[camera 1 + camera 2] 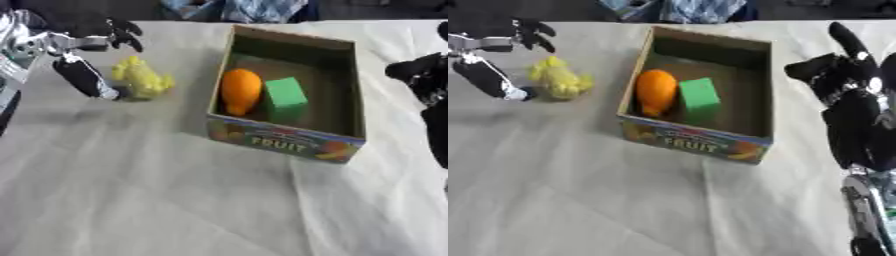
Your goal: Pick up objects on the table and place them in the box.
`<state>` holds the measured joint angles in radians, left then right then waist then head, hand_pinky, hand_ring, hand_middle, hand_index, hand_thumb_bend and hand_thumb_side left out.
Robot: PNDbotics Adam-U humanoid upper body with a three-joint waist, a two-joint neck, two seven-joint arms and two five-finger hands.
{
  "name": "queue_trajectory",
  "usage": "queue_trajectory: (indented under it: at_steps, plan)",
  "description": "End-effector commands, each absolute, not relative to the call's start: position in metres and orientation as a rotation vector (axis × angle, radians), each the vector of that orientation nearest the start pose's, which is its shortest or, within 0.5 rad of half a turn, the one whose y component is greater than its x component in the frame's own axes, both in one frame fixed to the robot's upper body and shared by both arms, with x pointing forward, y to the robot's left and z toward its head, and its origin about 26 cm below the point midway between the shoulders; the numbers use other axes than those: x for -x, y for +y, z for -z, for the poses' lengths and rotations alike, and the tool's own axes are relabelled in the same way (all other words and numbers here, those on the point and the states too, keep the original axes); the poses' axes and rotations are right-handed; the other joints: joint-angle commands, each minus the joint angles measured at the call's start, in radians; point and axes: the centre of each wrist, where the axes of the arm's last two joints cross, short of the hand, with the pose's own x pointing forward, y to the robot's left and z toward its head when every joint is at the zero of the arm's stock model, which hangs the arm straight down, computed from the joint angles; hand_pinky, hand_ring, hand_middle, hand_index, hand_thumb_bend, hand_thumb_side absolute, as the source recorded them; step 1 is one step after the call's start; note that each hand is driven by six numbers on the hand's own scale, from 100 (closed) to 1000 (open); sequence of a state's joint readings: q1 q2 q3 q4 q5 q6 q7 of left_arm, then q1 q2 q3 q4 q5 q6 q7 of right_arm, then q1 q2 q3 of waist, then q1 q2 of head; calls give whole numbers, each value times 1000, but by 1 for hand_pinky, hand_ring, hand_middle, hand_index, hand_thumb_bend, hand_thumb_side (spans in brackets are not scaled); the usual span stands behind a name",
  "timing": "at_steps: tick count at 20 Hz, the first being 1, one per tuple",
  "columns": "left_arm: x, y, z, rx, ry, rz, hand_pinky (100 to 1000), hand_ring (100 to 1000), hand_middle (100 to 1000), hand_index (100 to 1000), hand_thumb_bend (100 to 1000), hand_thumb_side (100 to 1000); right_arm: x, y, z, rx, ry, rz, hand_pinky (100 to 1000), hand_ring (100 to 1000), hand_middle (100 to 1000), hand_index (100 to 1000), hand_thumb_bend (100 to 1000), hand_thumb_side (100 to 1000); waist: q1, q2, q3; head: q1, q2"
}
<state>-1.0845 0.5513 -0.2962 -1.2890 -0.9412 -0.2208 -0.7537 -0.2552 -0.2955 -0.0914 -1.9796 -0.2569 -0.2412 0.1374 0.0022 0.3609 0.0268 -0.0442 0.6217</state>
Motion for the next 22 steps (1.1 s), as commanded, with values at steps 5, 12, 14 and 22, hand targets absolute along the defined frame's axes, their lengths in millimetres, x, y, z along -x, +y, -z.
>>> queue_trajectory:
  at_steps: [5,12,14,22]
  plan:
    - [-445,222,-334,-1164,-1322,1878,633,797,1000,912,405,429,-296,-281,-197,-139,-2488,-328,799,713,576,976,365,1000,-1,-9,-7,8,-21]
    - [-452,225,-327,-1170,-1318,1847,624,793,1000,905,368,433,-296,-280,-198,-146,-2486,-333,799,713,575,977,365,1000,0,-2,-13,17,-31]
    - [-454,225,-325,-1163,-1325,1842,620,791,1000,905,362,432,-296,-280,-198,-148,-2486,-334,799,713,575,978,365,1000,0,0,-16,17,-34]
    - [-457,225,-321,-1147,-1327,1826,619,788,1000,896,331,426,-297,-278,-198,-152,-2482,-340,800,713,574,980,364,1000,2,6,-22,21,-43]
